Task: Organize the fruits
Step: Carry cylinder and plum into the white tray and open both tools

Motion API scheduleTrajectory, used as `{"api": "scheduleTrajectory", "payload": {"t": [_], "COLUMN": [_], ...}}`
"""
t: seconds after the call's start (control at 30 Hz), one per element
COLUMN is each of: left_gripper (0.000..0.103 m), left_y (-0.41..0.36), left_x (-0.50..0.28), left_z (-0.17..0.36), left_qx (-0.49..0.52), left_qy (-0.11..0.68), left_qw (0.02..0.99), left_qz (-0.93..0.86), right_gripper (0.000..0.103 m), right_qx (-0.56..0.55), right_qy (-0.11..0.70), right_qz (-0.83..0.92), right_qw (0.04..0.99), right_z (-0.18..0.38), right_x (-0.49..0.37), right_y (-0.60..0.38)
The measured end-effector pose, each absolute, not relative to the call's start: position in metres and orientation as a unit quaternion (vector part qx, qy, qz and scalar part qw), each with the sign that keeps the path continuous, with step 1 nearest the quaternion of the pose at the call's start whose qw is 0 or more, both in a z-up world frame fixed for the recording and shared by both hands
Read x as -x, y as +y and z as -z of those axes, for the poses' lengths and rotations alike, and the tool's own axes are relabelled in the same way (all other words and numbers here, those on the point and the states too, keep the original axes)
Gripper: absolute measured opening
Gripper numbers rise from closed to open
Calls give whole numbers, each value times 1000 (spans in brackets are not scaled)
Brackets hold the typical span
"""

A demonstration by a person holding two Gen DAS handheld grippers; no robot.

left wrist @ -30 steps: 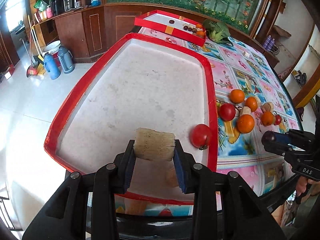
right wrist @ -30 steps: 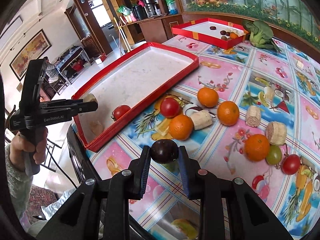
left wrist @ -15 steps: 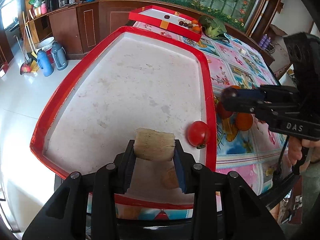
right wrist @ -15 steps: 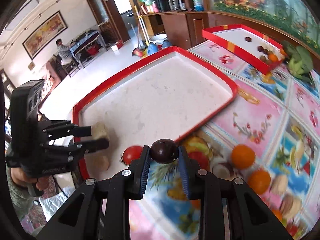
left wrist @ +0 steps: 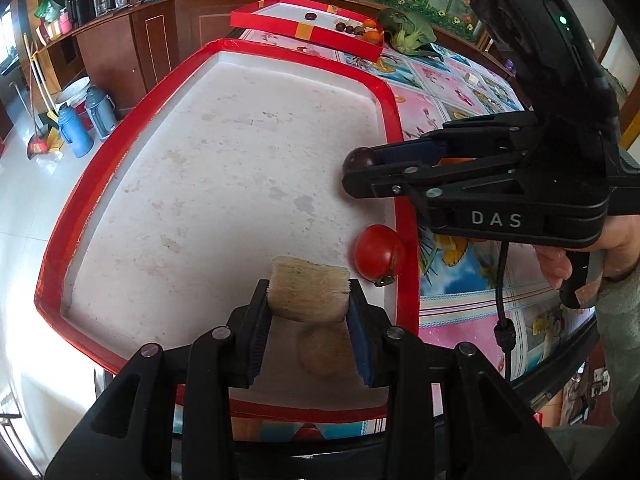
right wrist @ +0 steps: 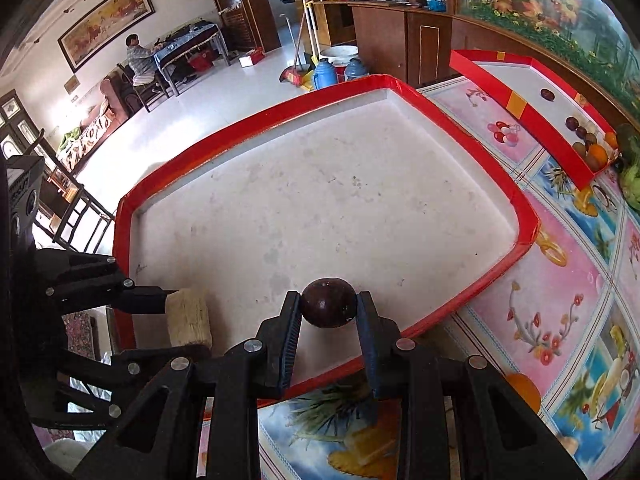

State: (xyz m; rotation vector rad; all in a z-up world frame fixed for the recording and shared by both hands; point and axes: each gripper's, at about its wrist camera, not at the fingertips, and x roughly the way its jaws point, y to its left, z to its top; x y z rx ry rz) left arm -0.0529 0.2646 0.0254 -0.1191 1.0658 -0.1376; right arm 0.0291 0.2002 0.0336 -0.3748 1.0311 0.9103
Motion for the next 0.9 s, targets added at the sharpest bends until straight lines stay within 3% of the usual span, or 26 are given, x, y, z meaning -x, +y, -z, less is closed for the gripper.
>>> {"api": "scheduleTrajectory", "payload": {"t": [0.3, 0.43, 0.67, 0.8, 0.9], "left_gripper": [34, 56, 56, 56, 56], "left_y": [262, 264, 268, 267, 263], "left_x": [53, 53, 59, 62, 65], "left_z": [-25, -26, -33, -36, -39], "left_qx": [63, 77, 77, 79, 76], "left_qy": [509, 508, 497, 491, 489], "left_qw": [855, 855, 863, 866, 868], "left_qz": [73, 69, 57, 53, 54], "right_gripper": [30, 35, 39, 50, 49], "right_qx": [190, 178, 139, 90, 70], "right_qy": [472, 474, 467, 459, 458], "right_qz": [-406, -407, -401, -383, -369], "right_qw": [759, 760, 776, 797, 806], "right_z": [-25, -27, -44, -56, -60], "right_x": [-28, -29, -23, -13, -1], "right_y": [203, 200, 177, 146, 124]}}
